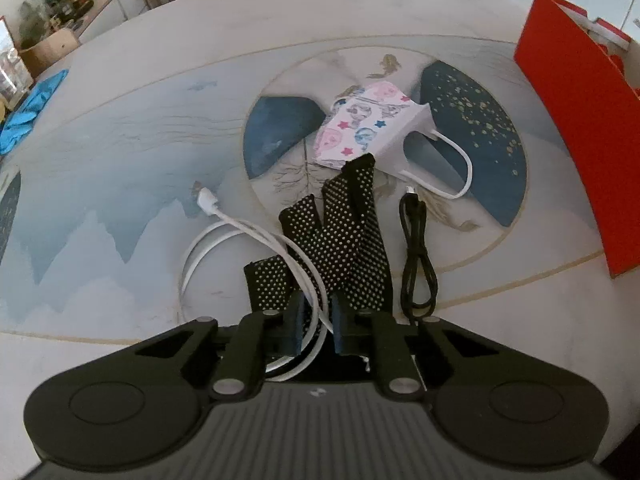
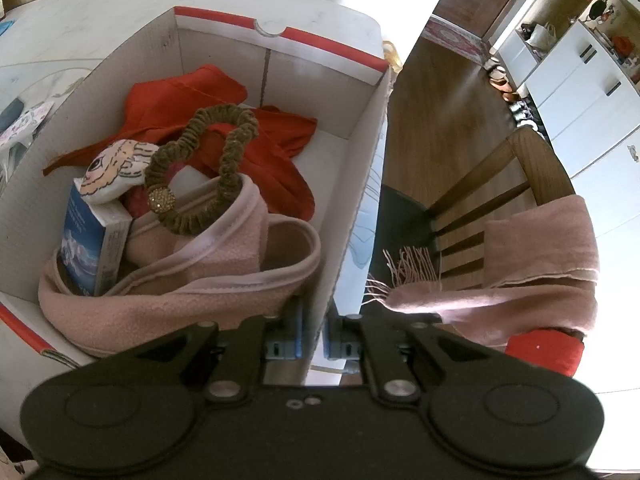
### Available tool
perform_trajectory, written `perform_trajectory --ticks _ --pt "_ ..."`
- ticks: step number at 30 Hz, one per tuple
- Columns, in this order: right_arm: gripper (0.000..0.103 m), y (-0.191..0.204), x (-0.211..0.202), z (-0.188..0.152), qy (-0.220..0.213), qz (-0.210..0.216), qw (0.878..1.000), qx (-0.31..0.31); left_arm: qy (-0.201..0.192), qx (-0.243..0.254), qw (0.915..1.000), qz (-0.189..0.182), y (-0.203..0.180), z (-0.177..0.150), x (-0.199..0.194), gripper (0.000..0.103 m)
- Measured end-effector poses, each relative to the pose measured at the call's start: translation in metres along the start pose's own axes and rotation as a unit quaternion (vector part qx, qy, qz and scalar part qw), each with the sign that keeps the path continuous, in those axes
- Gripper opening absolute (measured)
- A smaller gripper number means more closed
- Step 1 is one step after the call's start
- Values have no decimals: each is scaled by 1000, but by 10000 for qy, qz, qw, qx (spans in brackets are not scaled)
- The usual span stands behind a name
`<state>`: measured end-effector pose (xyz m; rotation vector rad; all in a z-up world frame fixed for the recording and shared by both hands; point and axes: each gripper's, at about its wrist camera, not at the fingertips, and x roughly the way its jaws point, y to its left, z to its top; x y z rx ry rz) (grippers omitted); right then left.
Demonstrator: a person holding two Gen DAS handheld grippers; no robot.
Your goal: Organize objects
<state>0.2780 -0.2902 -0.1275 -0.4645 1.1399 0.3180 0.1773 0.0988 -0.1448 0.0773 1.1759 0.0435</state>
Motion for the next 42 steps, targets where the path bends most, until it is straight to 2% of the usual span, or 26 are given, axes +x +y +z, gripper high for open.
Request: perform_trajectory --ticks 5,16,27,35,38,42 --pt "8 -1 0 0 -8 19 10000 3 -86 -92 9999 48 6 2 -17 8" --pt "8 -1 -1 0 -31 59 10000 -12 -518 -302 9979 -238 14 12 -66 5" --pt "8 -2 -1 1 -39 75 10000 -22 -811 -220 9956 -404 4 26 -89 2" --pt "8 0 0 2 -50 68 10000 -48 -1347 135 9883 -702 -17 54 -126 1" --pt "8 0 1 2 -67 70 9999 -52 -1290 220 9888 -712 -22 60 -123 2" --pt "8 1 1 2 -82 72 9999 -50 -888 104 9938 -665 -16 57 -97 3"
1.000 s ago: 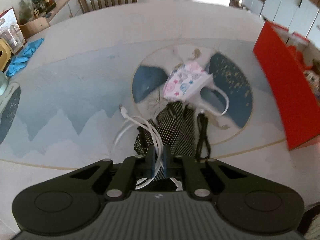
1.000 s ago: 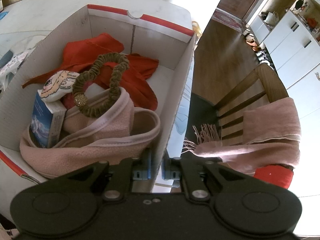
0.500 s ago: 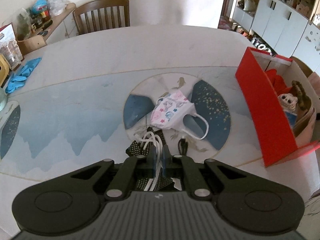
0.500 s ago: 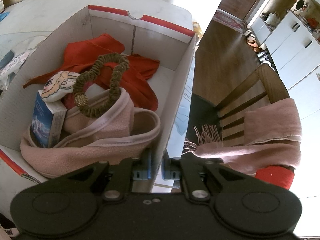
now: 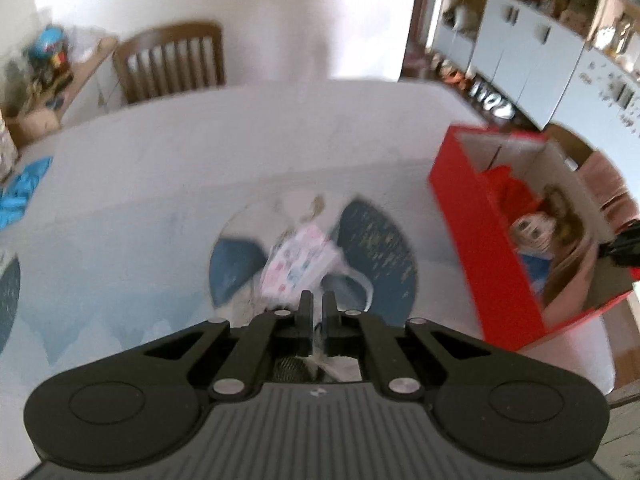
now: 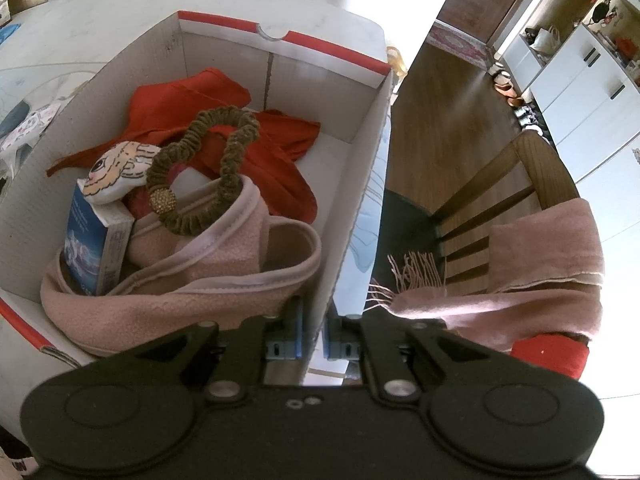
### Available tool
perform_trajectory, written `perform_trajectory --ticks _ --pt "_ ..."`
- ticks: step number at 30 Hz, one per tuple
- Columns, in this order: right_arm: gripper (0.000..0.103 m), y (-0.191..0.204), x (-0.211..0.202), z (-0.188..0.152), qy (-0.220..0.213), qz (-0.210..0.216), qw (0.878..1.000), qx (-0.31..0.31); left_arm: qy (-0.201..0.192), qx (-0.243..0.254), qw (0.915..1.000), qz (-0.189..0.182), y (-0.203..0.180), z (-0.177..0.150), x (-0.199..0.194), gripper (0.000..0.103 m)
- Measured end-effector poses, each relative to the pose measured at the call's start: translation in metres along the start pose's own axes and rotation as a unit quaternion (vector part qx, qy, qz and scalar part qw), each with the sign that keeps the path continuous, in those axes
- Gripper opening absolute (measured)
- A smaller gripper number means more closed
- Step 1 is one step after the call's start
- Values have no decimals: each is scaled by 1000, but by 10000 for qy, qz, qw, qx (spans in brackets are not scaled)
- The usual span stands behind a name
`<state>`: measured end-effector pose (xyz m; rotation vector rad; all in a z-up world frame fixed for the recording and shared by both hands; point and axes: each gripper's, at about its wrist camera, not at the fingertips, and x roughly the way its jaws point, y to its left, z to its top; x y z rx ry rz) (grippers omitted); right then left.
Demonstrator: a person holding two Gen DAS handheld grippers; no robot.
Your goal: Organize objects
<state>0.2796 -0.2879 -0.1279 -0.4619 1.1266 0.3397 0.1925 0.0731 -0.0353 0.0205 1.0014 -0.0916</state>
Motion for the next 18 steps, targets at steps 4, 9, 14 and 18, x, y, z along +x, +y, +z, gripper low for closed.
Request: perform_trajectory --ticks 4,9,14,18 --pt "8 -1 -1 -2 2 2 10000 -8 464 -247 9986 -104 8 -17 26 13" --pt "8 0 -1 -1 5 -2 10000 -12 821 -581 9945 -306 4 -32 49 45" --pt "8 0 -1 -1 4 3 10000 -9 1137 -1075 9869 -384 3 -32 76 55" --pt "8 0 -1 -1 1 2 10000 -7 1390 -1342 9808 -250 0 -30 93 53"
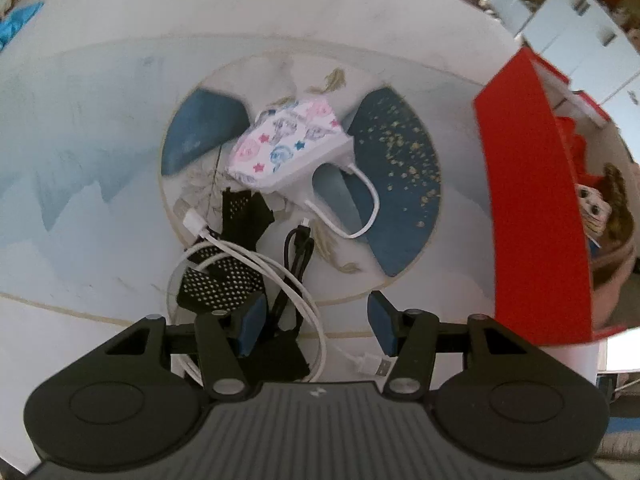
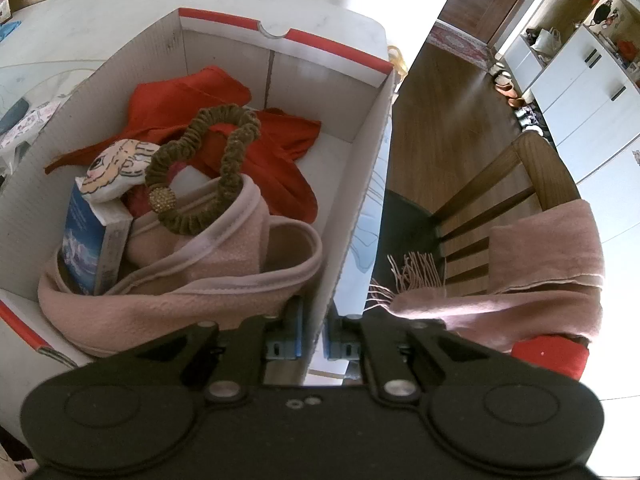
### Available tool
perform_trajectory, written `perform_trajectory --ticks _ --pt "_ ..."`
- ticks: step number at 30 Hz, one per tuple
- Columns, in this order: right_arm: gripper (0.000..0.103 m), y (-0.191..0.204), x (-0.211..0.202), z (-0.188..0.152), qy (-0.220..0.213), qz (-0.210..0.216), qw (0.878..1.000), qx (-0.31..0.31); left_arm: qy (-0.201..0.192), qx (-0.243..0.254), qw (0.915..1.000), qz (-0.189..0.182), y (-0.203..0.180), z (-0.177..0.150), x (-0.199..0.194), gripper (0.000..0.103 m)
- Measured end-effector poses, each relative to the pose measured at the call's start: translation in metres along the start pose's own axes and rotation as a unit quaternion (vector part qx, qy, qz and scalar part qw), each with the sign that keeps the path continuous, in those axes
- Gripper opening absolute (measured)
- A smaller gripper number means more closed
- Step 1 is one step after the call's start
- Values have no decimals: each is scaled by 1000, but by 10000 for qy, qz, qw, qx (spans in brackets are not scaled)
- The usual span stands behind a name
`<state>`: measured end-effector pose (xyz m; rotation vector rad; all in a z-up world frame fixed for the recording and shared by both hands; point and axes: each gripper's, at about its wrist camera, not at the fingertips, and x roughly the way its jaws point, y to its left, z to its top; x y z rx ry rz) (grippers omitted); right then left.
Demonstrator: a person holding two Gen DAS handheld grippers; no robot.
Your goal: Organize objects
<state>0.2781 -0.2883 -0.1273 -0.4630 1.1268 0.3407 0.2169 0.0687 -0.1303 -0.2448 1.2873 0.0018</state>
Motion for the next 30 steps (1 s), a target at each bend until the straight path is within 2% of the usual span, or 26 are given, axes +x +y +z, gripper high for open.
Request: perform_trajectory --ticks 4,6,8,10,13,20,30 --pt "8 0 -1 0 -1 3 10000 5 276 -234 9993 56 1 1 16 42" --pt "8 1 -1 0 -2 0 10000 7 357 -266 9990 97 1 0 22 41" --pt "8 1 -1 0 -2 -1 10000 5 364 -267 9989 150 0 -1 25 33" --pt "8 1 -1 0 -2 0 10000 5 365 -230 9989 169 -1 0 27 31" --pt "8 2 -1 1 -4 -2 10000 1 356 -159 9988 283 -2 -1 27 14" --pt "8 1 -1 0 -5 0 10000 2 212 -268 9991 243 10 -5 14 6" --pt "8 1 -1 0 -4 -2 10000 -8 -408 -239 9989 59 30 0 -63 5"
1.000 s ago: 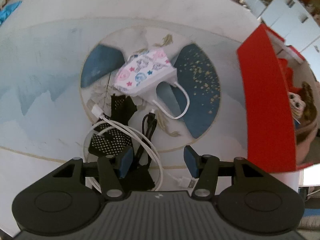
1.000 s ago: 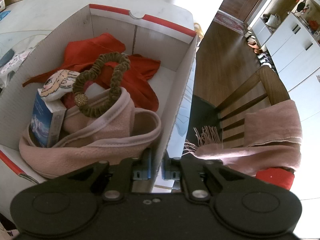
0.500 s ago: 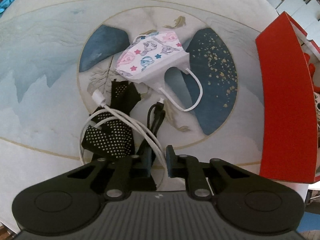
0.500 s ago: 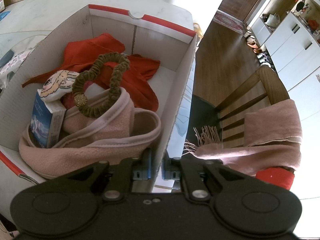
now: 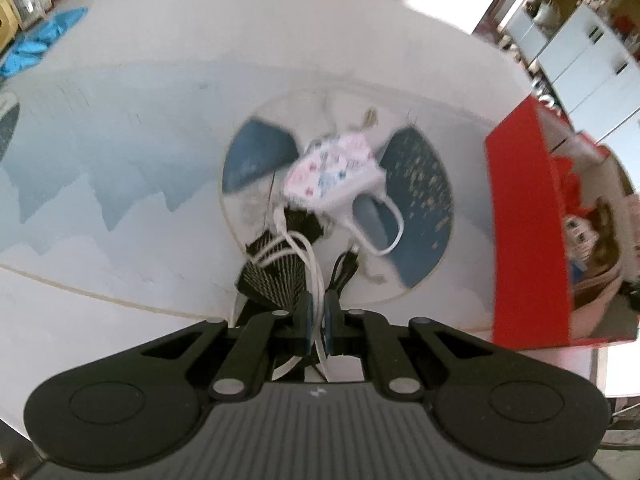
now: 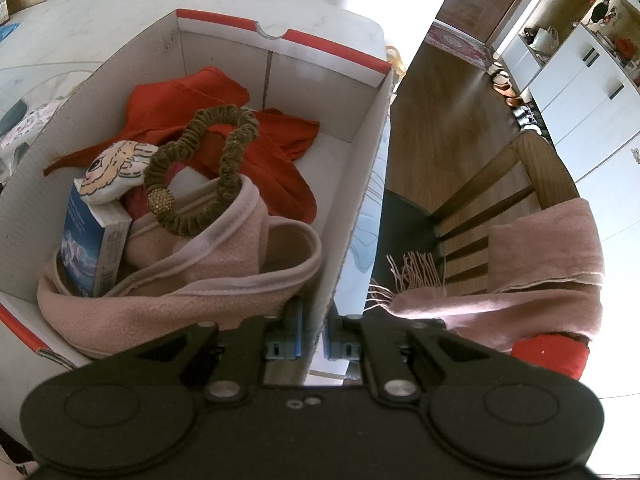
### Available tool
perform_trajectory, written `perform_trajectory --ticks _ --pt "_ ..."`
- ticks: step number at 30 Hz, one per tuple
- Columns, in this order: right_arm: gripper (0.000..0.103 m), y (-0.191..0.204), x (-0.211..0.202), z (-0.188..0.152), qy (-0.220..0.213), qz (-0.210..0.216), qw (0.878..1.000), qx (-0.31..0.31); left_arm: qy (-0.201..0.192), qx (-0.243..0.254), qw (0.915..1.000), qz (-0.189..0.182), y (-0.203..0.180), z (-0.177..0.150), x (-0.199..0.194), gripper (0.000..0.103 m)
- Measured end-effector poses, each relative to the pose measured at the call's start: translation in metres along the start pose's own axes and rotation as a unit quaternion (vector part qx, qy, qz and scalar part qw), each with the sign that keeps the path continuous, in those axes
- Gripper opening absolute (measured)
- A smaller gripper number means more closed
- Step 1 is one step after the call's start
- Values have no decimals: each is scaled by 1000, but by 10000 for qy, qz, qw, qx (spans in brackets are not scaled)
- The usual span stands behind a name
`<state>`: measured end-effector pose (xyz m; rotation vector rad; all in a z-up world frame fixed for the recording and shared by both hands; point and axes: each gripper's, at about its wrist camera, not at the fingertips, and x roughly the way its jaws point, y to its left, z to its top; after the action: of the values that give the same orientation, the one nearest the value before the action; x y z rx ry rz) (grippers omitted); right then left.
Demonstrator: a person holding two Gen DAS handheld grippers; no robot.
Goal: Organize objects
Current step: 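Lift the white cable with the left gripper and carry it over the box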
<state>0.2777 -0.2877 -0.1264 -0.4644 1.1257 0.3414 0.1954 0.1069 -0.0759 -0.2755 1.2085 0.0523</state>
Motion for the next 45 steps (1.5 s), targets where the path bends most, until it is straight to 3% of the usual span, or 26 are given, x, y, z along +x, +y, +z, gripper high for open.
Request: perform_trajectory --ticks 8,13,21,34,39,45 --pt "8 0 0 -1 3 -5 10000 -11 -581 78 9969 -524 -15 15 -55 4" --pt "8 0 0 -1 3 -5 10000 -11 -811 502 9918 -846 -49 25 -72 4" --pt "8 0 -1 -1 1 -7 10000 -12 -776 1397 9801 -1175 -118 34 -72 4" --pt "8 0 -1 -1 -3 -11 10000 -18 -813 2921 9421 -1435 -245 31 -32 5" --pt "8 -3 -1 -3 -15 -23 10000 -19 -942 3333 9247 -1581 -272 29 -20 5" --pt "8 -3 -1 -3 -19 -28 10000 -28 -916 3764 9115 -1386 -300 29 1 5"
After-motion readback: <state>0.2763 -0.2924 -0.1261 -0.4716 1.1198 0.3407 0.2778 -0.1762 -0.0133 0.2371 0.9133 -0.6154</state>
